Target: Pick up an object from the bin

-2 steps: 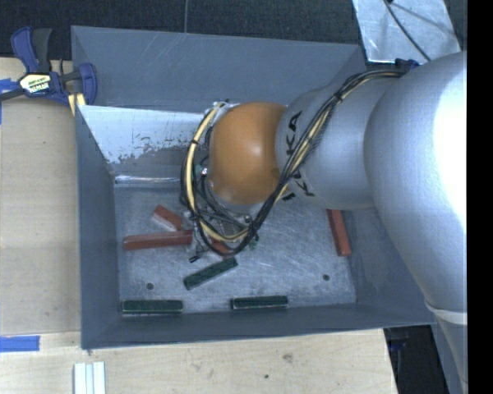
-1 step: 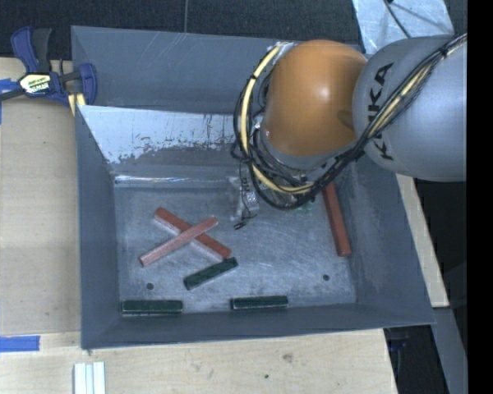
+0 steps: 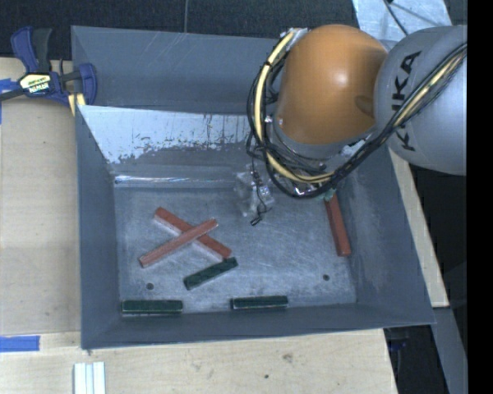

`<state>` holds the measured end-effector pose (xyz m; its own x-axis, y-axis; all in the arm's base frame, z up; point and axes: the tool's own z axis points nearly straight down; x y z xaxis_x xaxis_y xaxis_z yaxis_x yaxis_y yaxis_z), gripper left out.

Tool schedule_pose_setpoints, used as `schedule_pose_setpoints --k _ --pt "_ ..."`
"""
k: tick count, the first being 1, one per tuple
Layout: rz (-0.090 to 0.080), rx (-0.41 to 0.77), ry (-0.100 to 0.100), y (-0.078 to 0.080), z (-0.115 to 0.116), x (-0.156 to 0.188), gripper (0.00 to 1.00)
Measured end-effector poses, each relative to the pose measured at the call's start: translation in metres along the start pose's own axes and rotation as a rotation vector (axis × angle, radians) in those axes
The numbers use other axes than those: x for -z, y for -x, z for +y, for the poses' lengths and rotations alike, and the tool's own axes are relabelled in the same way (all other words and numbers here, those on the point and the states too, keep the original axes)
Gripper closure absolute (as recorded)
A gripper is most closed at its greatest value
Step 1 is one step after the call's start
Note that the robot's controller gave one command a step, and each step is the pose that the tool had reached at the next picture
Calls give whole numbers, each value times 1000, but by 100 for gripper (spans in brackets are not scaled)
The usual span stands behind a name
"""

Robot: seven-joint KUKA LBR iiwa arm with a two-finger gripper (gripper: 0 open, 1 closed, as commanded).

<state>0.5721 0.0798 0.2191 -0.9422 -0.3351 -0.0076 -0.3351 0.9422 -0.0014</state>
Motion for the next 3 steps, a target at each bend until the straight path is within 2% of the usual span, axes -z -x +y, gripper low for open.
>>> schedule_pose_setpoints --k 1,2,3 --pt "2 -2 1 0 0 -1 0" --pt "12 -23 4 8 56 -133 0" --pt "4 -27 3 10 54 -128 100"
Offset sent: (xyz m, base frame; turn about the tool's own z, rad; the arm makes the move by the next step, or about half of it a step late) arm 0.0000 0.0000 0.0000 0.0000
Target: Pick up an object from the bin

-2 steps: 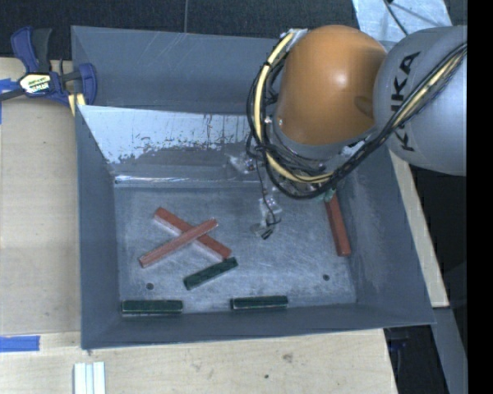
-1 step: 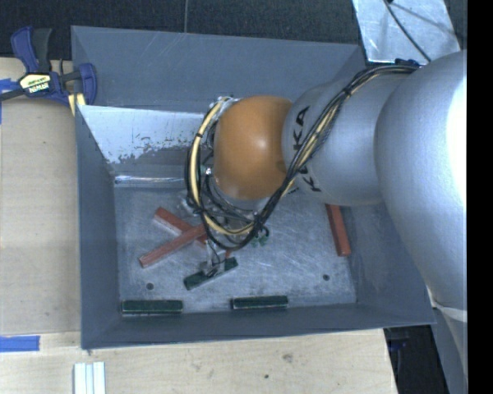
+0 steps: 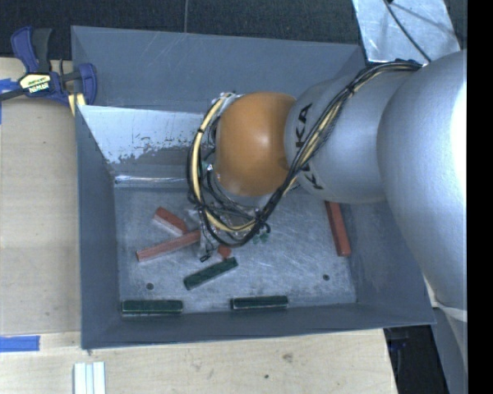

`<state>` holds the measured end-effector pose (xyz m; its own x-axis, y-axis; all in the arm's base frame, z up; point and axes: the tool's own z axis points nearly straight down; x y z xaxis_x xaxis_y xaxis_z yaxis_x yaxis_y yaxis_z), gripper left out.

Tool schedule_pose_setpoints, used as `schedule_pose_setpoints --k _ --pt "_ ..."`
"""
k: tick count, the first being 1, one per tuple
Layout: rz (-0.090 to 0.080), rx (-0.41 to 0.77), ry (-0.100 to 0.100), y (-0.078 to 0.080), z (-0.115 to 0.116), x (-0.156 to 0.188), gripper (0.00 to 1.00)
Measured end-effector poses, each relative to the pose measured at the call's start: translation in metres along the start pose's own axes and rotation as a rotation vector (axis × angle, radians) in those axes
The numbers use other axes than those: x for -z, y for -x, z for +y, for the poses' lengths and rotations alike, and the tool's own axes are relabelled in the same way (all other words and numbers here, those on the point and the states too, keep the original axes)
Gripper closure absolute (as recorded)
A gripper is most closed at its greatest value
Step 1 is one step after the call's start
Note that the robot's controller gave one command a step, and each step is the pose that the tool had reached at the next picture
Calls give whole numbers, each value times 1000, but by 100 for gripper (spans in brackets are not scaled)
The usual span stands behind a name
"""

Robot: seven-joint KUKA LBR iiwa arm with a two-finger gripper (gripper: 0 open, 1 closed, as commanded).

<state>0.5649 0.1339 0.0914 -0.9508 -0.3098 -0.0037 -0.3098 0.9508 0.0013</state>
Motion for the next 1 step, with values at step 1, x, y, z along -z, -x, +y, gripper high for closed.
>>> schedule_pose_setpoints --k 1 --pt "-10 11 -2 22 24 161 100"
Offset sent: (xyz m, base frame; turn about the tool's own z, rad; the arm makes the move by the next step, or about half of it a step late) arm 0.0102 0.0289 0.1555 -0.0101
